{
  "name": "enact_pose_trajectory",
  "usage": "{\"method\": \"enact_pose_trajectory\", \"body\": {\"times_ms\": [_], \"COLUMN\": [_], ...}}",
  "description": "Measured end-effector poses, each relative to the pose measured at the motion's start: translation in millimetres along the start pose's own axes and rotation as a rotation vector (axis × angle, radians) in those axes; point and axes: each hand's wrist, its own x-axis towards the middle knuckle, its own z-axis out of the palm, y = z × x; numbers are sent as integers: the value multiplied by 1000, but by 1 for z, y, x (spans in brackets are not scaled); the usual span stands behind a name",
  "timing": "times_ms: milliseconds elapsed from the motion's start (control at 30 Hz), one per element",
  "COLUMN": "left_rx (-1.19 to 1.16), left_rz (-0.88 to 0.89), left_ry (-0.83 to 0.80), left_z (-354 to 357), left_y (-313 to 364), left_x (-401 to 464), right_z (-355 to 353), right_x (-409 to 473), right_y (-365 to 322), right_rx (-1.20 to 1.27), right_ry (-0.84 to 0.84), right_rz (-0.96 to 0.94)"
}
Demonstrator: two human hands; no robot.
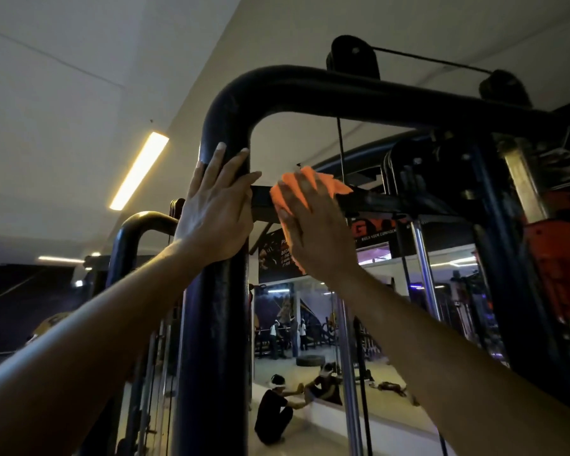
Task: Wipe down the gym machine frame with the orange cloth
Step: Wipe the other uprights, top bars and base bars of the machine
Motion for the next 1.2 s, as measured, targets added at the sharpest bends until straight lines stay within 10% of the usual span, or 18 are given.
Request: {"method": "enact_pose_trajectory", "body": {"times_ms": [333, 667, 833, 1000, 1200], "left_rx": [111, -33, 4, 35, 42], "left_rz": [154, -54, -45, -19, -48], "left_ry": [-127, -288, -267, -228, -193], "left_z": [10, 41, 57, 79, 91], "left_y": [37, 104, 121, 144, 162], "left_x": [1, 33, 38, 51, 58], "right_z": [-76, -37, -36, -34, -58], "right_x": [-22, -30, -33, -38, -52], "right_y": [114, 148, 157, 168, 211], "right_rx": [38, -73, 2, -125, -188], "right_ry": [158, 21, 97, 41, 51], "right_rz": [375, 83, 268, -26, 176]}}
